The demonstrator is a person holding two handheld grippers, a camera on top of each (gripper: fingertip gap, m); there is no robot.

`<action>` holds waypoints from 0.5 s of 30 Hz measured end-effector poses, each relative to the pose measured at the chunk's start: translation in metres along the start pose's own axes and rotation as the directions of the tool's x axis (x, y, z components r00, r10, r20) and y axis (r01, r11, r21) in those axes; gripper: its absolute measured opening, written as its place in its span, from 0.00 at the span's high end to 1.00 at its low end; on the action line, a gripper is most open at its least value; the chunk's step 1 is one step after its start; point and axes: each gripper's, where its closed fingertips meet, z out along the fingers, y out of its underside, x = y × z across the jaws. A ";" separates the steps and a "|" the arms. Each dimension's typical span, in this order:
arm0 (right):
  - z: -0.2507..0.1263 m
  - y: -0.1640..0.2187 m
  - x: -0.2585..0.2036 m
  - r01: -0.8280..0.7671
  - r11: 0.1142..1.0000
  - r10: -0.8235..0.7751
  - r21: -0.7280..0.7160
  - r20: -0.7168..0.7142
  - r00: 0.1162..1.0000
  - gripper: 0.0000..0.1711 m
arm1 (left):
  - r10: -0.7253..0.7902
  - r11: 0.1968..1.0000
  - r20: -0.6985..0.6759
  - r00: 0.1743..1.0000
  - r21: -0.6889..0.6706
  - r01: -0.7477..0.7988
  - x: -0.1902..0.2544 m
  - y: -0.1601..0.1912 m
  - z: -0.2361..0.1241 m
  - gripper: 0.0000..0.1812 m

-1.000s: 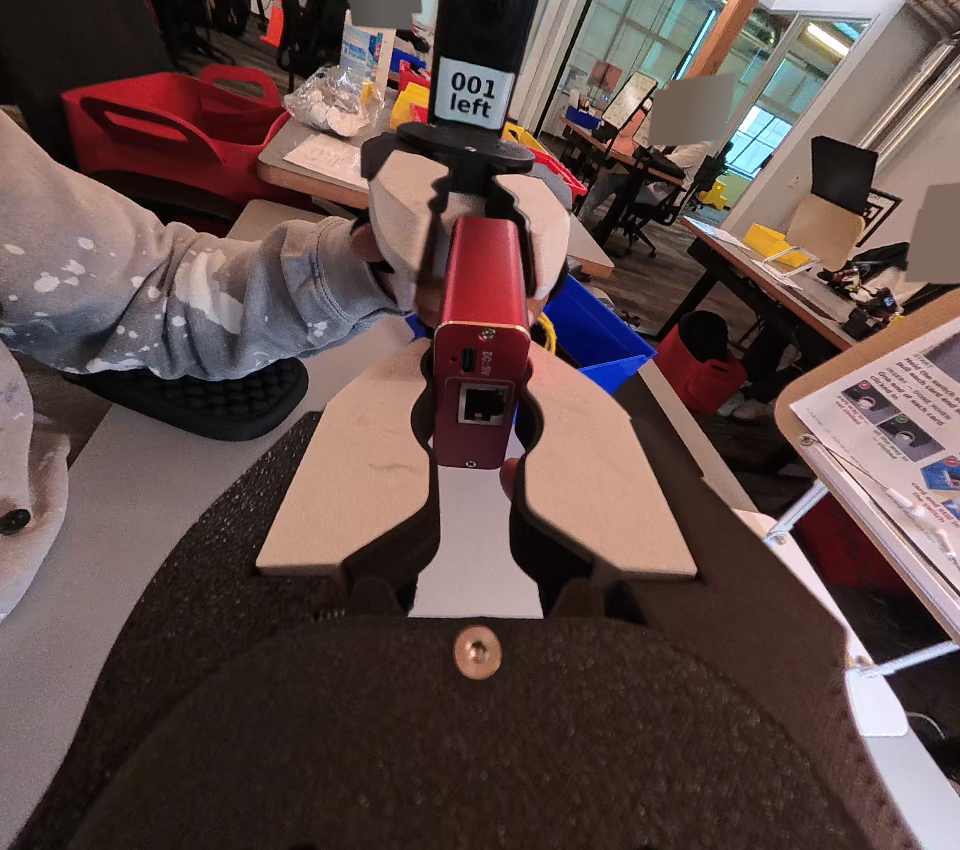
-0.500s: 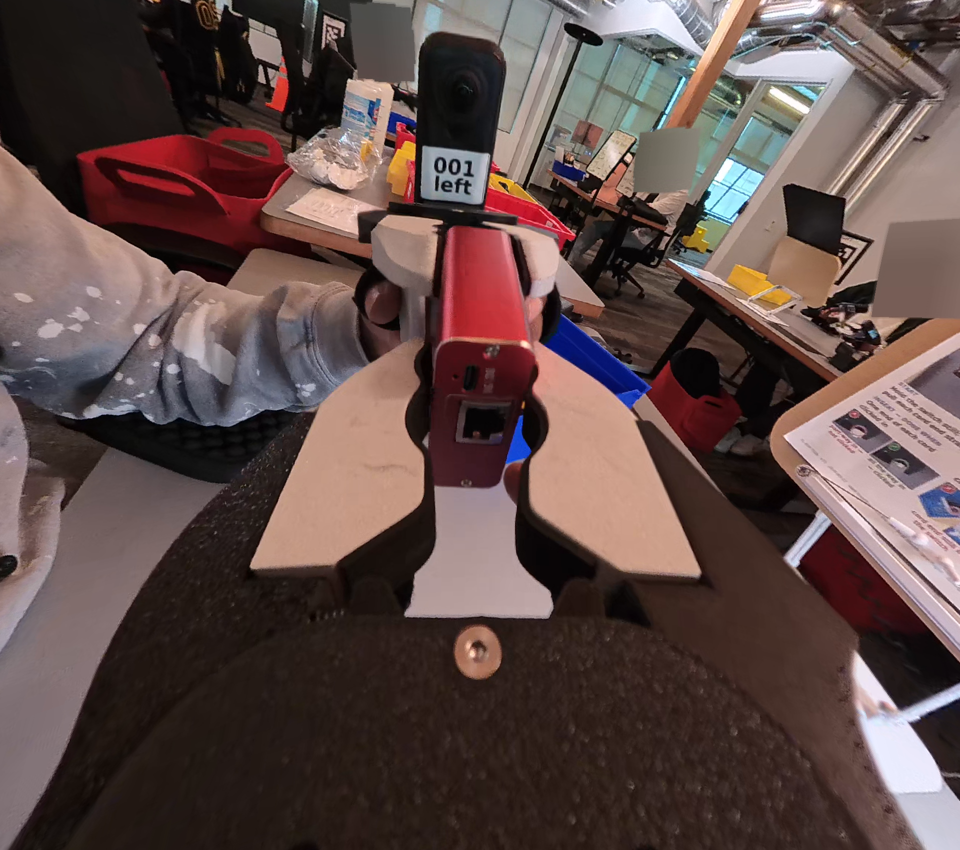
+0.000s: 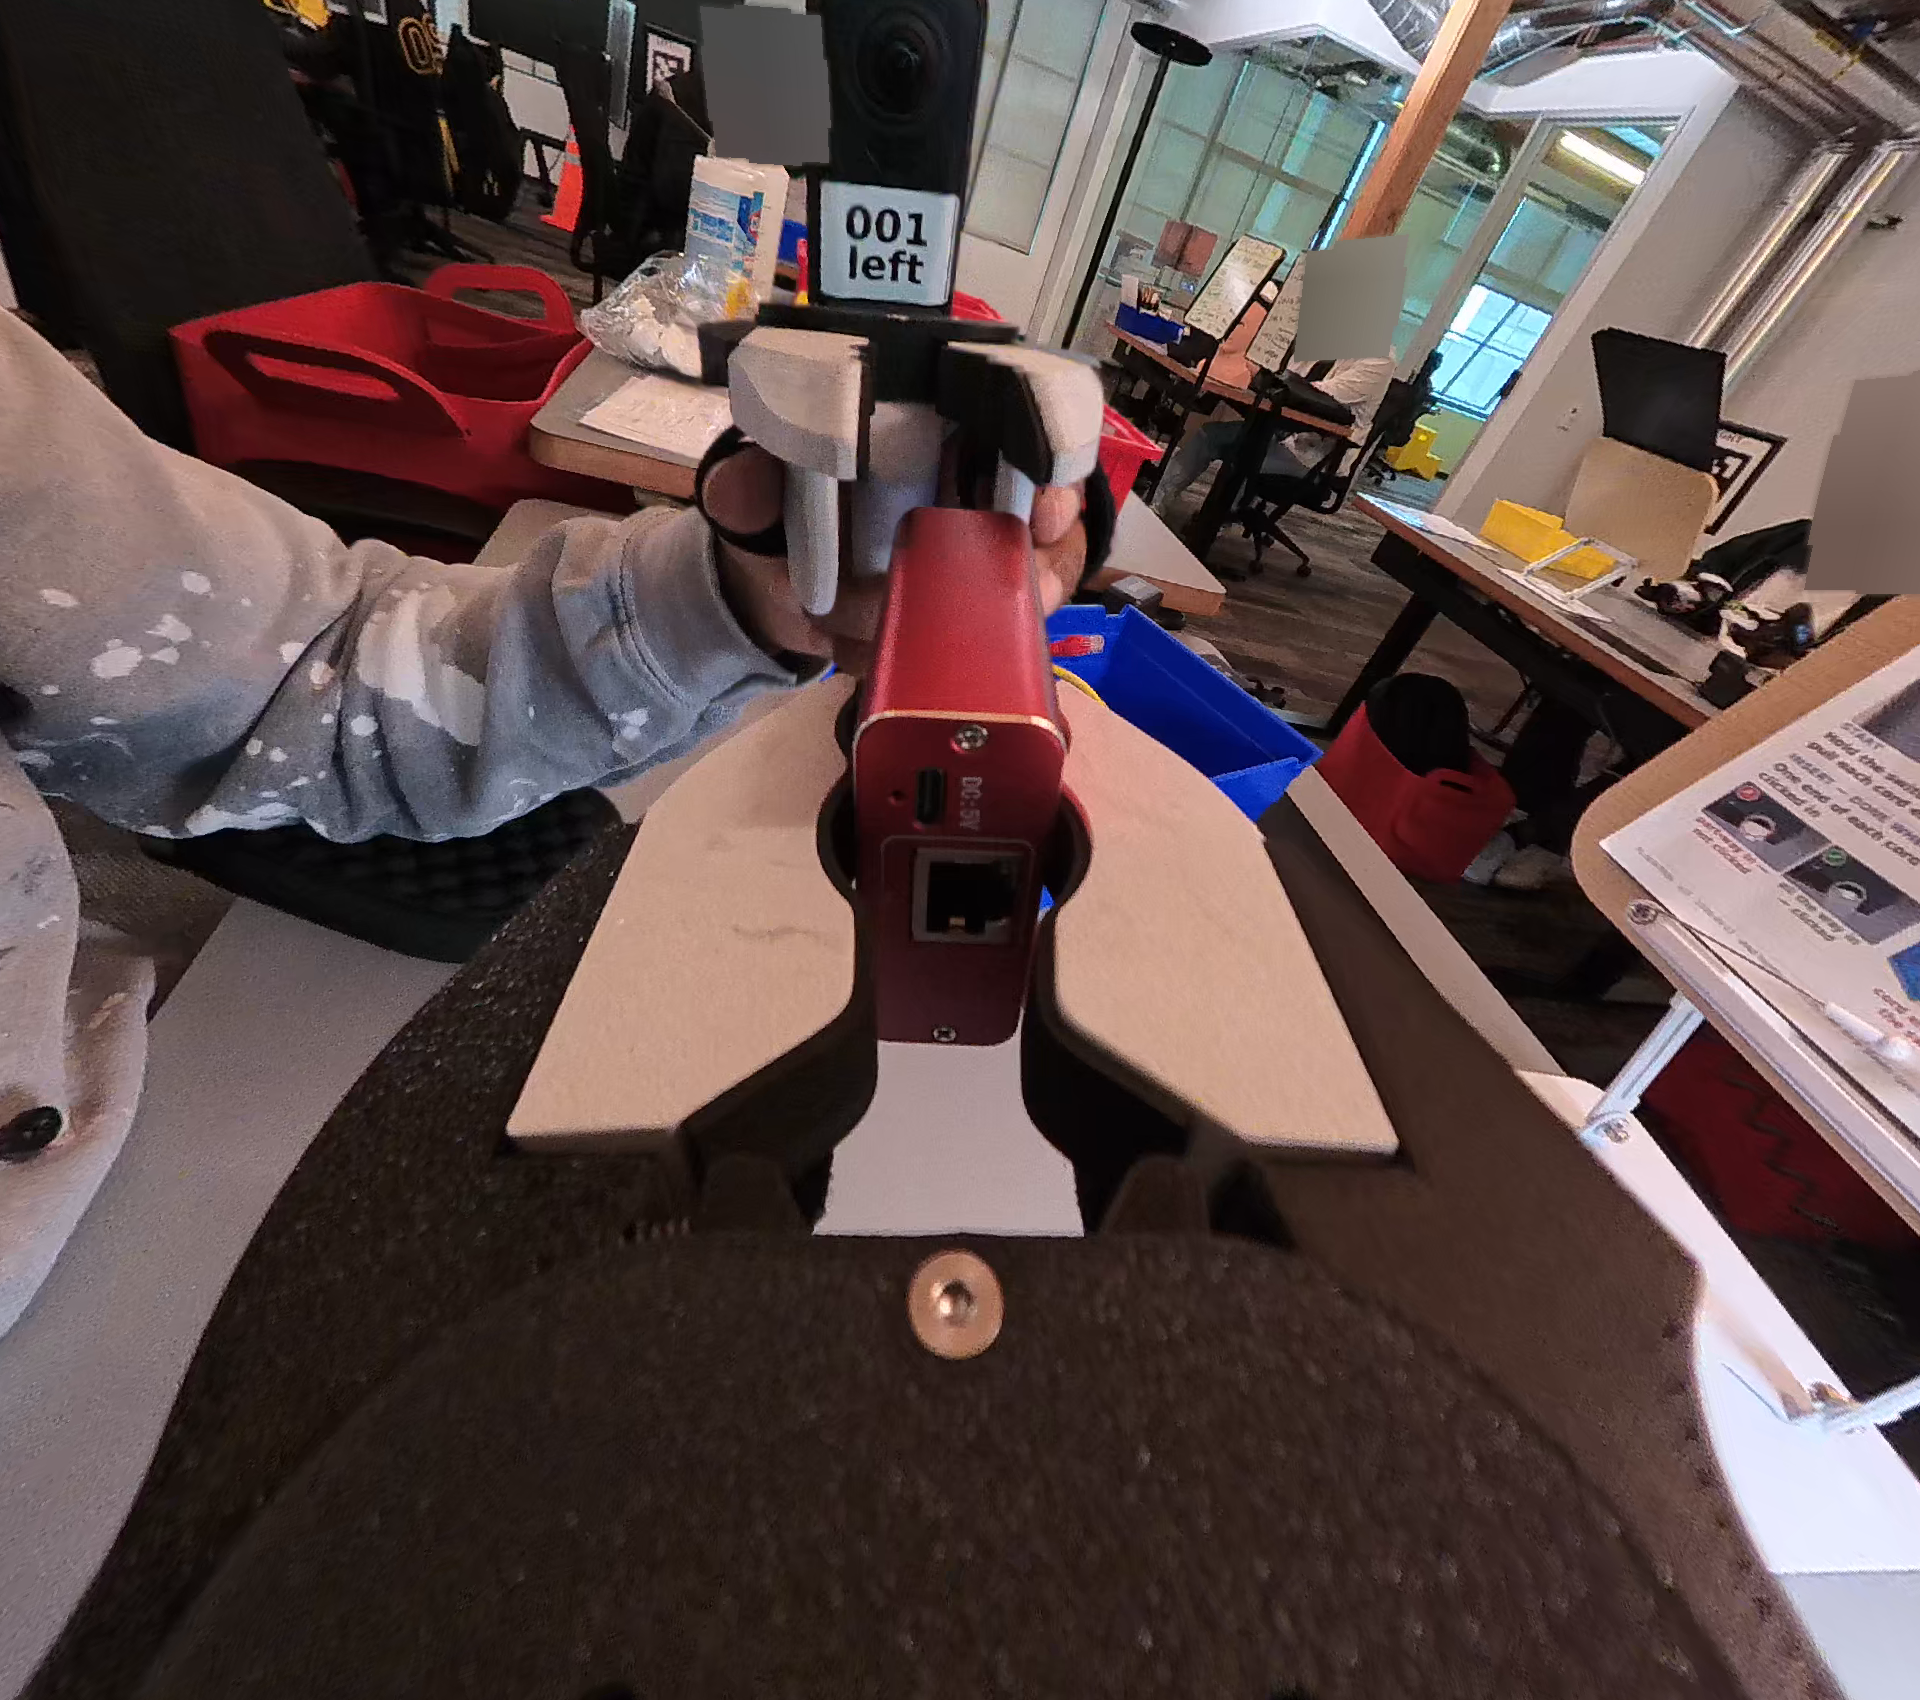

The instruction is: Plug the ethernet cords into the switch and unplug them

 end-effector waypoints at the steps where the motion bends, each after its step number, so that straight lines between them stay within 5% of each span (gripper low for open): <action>1: 0.000 0.000 0.000 -0.005 1.000 0.005 0.002 0.003 1.000 0.83 | 0.003 1.000 0.006 1.000 -0.029 -0.003 -0.001 0.001 -0.003 0.83; 6: 0.005 0.004 -0.004 -0.029 0.999 0.028 0.017 0.036 0.999 0.83 | 0.008 0.986 -0.021 1.000 -0.169 -0.012 0.004 0.023 0.001 0.78; 15: 0.011 0.016 -0.005 0.006 1.000 -0.005 -0.025 0.038 0.999 0.83 | 0.083 0.963 0.011 0.996 -0.257 -0.078 0.002 0.032 0.004 0.85</action>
